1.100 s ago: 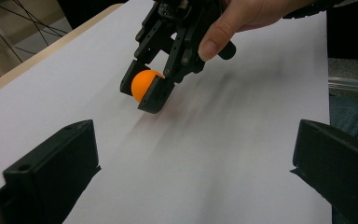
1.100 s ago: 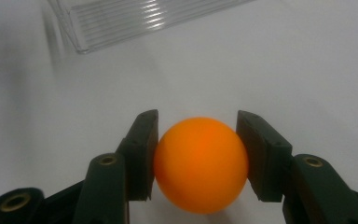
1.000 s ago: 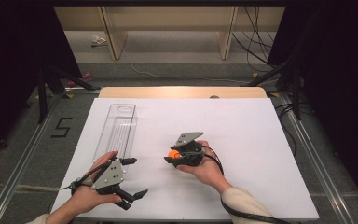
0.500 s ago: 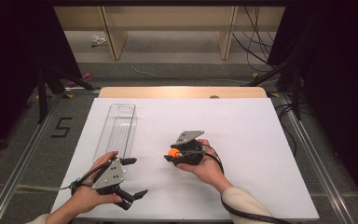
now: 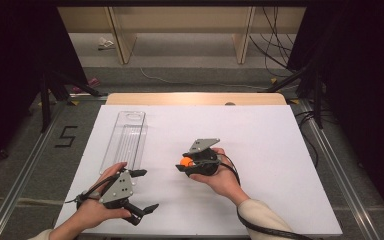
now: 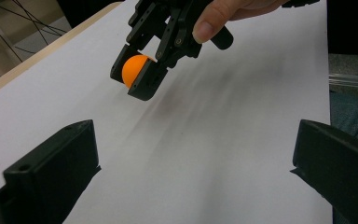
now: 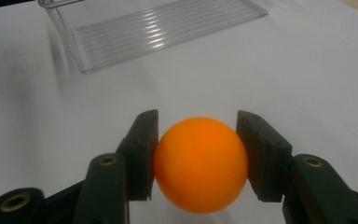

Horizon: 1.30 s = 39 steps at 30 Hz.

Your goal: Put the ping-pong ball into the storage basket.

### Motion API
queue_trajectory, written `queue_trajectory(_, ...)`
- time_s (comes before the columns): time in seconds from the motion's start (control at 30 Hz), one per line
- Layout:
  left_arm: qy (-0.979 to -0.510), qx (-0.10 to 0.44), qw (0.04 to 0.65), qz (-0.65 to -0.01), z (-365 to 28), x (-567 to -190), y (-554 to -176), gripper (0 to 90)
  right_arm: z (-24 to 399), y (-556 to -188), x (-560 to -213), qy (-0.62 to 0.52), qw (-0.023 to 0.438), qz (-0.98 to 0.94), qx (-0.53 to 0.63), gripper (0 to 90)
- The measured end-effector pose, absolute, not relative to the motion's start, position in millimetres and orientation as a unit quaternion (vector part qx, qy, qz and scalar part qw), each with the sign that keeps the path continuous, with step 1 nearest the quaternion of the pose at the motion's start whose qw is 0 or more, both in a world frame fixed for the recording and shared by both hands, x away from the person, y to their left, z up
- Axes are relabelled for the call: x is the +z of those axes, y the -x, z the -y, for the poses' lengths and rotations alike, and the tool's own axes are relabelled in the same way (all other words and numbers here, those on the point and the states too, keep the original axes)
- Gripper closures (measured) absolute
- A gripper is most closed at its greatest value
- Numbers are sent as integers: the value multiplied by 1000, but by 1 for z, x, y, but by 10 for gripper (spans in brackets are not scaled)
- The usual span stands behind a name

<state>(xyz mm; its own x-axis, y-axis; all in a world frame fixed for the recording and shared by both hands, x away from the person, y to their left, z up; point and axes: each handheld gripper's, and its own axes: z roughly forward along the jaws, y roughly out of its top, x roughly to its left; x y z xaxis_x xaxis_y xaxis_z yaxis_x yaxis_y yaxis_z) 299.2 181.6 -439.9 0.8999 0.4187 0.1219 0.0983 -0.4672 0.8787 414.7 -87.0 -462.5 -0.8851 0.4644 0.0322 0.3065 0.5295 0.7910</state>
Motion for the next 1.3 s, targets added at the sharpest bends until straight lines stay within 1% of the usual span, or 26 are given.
queue_trajectory(1.3, -844, 162, 489, -151, -181, -440, -299, 0, 89, -421, -447, -231, 98, -855, 454, 513)
